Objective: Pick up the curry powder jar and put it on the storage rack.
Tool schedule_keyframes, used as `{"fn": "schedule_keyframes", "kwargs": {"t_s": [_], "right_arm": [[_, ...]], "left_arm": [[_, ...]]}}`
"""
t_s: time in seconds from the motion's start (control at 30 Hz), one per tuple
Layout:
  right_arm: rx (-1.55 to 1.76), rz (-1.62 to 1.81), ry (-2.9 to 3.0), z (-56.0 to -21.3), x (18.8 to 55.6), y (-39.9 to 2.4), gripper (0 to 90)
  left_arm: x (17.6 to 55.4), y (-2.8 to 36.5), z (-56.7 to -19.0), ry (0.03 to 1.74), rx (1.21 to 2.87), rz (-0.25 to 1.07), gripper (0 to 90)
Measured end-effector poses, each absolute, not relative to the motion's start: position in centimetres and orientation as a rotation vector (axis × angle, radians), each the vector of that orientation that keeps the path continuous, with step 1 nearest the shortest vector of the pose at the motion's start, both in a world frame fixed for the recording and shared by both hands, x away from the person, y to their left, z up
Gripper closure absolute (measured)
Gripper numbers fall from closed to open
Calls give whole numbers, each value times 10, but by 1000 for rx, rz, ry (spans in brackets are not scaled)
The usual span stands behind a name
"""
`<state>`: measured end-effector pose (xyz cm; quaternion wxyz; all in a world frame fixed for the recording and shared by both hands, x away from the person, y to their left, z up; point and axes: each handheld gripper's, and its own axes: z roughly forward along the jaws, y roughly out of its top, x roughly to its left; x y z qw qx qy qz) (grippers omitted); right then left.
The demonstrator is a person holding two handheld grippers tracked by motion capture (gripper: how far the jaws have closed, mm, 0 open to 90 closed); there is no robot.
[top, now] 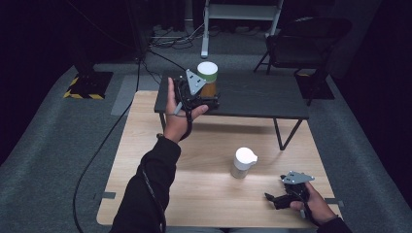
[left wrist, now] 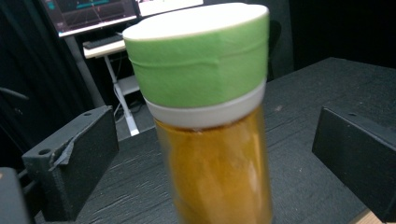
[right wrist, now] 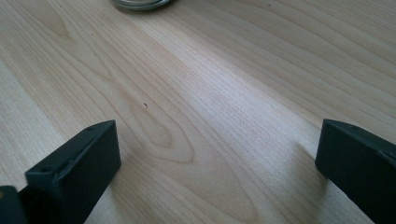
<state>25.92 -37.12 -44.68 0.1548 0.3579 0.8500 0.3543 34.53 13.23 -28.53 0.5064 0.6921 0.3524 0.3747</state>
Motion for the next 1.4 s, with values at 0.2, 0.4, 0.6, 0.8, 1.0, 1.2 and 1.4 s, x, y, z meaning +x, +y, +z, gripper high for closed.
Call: {"fn": "schedule_keyframes", "kwargs": {"t_s": [0.2,0.4,0.6,0.8,1.0,1.2,1.4], "right_arm": [[1023,1015,2436,-447,259,-371,0],[1021,1014,2436,-447,259,-371,0],[1021,1014,2436,-447,259,-371,0],[1021,1014,2436,-447,259,-371,0],[1021,1014,2436,-447,259,-371,0],[1021,1014,2436,-447,259,-371,0],[1021,1014,2436,-447,259,-371,0]], "left_arm": [[334,134,-291,828,1689,906,5],[322,133,-295,801,1731,950,5],[314,133,-303,778,1758,958,5],[305,131,-312,761,1788,973,5],[296,133,-322,742,1822,968,5],[291,136,-332,740,1865,947,5],[286,141,-341,743,1900,931,5]]}}
